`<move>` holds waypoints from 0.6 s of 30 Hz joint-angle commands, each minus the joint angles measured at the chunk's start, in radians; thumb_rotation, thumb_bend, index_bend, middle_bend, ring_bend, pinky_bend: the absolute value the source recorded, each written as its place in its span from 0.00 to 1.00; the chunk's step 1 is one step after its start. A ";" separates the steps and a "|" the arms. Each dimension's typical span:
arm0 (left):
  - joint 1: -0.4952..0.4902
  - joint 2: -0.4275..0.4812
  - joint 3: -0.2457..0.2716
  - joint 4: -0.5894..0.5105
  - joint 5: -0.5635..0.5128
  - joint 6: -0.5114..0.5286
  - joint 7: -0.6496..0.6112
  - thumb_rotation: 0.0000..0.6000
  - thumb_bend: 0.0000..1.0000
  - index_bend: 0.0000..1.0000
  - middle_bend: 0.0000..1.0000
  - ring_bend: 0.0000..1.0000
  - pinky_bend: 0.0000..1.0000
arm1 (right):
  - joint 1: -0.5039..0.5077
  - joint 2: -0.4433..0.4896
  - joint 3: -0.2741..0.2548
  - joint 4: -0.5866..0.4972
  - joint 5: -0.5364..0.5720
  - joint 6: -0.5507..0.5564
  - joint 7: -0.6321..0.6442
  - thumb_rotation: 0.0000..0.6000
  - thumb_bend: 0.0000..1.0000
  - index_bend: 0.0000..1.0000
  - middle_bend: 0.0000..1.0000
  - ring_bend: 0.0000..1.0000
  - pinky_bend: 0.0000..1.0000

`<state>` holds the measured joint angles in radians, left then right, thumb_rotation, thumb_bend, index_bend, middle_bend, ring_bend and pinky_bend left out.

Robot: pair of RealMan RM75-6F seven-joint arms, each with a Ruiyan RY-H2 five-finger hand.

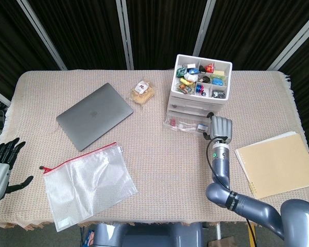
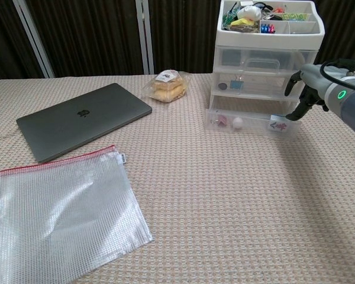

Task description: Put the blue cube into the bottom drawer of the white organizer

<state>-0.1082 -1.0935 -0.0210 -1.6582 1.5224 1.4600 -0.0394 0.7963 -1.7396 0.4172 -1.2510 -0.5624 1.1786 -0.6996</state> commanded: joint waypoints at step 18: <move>0.006 -0.010 -0.002 0.004 0.012 0.023 0.008 1.00 0.24 0.07 0.00 0.00 0.00 | -0.119 0.167 -0.344 -0.183 -0.550 0.117 0.038 1.00 0.17 0.22 0.13 0.03 0.15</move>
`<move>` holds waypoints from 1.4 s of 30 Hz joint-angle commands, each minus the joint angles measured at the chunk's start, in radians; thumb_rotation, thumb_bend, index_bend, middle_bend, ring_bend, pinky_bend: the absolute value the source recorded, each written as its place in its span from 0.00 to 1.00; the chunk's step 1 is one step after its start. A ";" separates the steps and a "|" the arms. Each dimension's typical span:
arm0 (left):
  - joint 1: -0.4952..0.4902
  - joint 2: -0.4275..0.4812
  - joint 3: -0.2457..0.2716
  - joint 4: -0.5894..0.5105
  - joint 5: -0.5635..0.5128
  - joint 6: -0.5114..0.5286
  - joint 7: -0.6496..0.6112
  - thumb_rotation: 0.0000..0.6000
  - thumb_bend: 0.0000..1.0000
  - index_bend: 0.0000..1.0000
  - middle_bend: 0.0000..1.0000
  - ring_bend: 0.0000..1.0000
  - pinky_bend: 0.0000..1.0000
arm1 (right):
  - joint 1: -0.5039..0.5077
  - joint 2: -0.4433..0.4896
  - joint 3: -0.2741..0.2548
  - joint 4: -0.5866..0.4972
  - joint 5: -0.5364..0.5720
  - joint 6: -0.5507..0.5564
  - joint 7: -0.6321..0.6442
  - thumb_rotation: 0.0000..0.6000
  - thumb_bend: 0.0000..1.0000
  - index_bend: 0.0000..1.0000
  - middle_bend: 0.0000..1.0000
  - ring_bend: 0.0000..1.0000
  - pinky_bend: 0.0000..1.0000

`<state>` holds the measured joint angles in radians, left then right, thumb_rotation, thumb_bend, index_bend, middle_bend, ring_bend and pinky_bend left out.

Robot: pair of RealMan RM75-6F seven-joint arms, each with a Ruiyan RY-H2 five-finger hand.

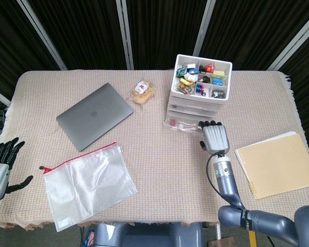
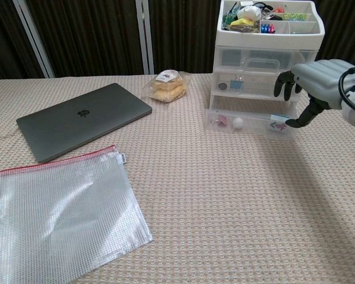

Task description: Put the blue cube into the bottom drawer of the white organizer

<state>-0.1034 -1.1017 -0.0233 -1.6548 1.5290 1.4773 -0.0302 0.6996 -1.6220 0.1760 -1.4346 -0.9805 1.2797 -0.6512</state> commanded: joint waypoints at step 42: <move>0.003 -0.004 0.000 0.007 0.014 0.014 -0.034 1.00 0.24 0.07 0.00 0.00 0.00 | 0.051 -0.075 -0.246 0.444 -0.517 -0.169 -0.434 1.00 0.23 0.19 0.05 0.00 0.04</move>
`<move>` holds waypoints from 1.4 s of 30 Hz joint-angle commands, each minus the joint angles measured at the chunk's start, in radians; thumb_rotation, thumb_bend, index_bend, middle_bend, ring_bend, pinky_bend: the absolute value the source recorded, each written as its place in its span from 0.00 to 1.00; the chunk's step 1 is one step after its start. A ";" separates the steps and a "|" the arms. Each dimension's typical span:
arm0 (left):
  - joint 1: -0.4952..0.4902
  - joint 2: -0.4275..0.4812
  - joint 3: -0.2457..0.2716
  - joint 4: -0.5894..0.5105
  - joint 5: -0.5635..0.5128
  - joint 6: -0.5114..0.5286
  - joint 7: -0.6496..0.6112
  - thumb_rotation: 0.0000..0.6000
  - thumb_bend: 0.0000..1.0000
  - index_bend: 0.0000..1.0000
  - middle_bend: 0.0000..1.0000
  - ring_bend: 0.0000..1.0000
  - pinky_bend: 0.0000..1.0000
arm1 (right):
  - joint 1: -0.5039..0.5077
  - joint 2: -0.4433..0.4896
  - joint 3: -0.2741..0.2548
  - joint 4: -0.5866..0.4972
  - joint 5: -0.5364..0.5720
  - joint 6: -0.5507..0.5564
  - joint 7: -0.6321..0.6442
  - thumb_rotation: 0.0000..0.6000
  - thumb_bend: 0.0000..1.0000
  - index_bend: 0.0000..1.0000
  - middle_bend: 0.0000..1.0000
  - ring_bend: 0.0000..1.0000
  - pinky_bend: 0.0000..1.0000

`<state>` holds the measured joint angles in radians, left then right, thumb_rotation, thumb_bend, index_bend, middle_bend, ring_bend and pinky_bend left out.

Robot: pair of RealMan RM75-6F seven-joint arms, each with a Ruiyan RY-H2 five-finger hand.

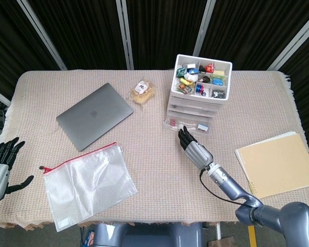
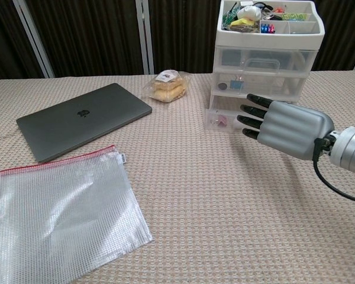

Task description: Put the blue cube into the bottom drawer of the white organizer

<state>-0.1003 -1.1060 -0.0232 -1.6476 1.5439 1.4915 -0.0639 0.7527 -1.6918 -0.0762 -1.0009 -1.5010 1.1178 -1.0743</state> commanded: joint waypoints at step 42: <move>-0.001 0.007 -0.003 -0.027 -0.027 -0.020 0.000 1.00 0.24 0.07 0.00 0.00 0.00 | -0.054 -0.095 0.106 0.177 0.074 -0.089 -0.106 1.00 0.23 0.23 0.09 0.00 0.03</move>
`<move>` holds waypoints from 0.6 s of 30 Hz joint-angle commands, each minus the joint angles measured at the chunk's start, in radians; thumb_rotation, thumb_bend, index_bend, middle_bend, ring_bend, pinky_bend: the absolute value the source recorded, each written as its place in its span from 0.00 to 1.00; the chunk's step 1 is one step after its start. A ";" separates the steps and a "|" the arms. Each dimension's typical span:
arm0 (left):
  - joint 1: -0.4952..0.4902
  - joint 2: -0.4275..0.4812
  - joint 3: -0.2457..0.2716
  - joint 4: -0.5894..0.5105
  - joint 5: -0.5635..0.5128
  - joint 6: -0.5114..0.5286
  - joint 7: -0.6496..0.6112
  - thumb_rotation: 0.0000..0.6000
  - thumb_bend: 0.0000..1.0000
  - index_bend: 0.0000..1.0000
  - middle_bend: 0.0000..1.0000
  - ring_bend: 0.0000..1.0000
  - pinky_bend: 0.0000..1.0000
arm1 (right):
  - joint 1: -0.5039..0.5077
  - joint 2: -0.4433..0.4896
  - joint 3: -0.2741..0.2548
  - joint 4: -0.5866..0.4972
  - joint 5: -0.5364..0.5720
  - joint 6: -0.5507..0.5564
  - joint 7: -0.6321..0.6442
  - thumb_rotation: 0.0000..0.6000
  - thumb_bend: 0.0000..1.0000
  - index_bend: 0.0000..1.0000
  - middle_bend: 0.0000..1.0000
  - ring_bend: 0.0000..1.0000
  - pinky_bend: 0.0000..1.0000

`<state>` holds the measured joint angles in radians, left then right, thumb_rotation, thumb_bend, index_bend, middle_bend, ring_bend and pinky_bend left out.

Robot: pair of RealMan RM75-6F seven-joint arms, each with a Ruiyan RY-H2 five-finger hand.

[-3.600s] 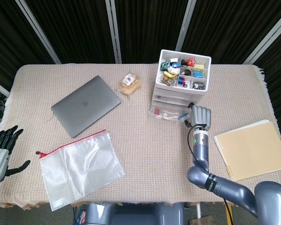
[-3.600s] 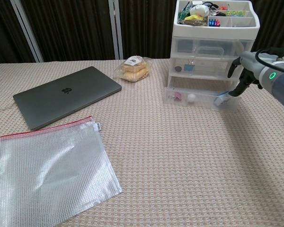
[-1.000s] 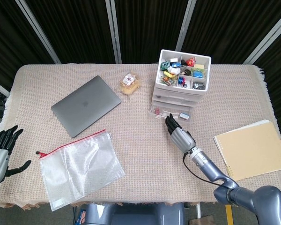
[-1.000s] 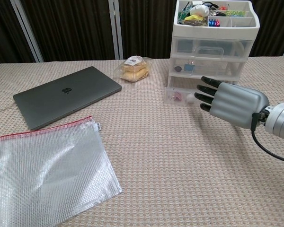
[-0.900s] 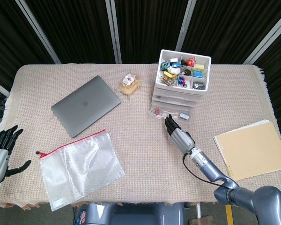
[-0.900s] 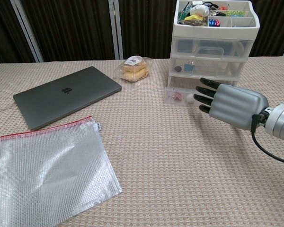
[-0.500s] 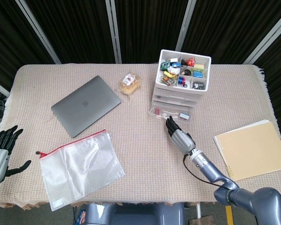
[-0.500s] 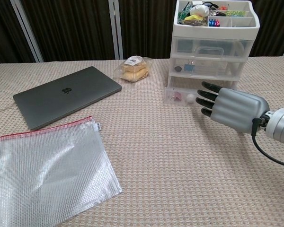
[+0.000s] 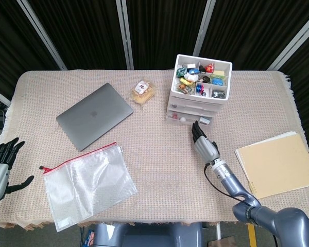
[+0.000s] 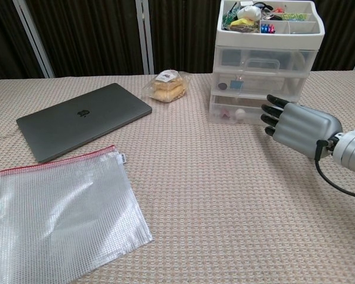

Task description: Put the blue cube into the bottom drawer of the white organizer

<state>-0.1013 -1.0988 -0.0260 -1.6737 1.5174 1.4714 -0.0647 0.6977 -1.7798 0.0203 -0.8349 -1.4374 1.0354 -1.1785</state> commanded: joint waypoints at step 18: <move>0.000 0.002 -0.003 -0.005 -0.009 -0.004 0.000 1.00 0.24 0.07 0.00 0.00 0.00 | 0.019 -0.072 0.068 0.124 0.080 -0.057 -0.009 1.00 0.23 0.23 0.11 0.00 0.03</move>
<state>-0.1011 -1.0971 -0.0290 -1.6791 1.5082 1.4672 -0.0647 0.7166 -1.8510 0.0877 -0.7115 -1.3575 0.9786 -1.1880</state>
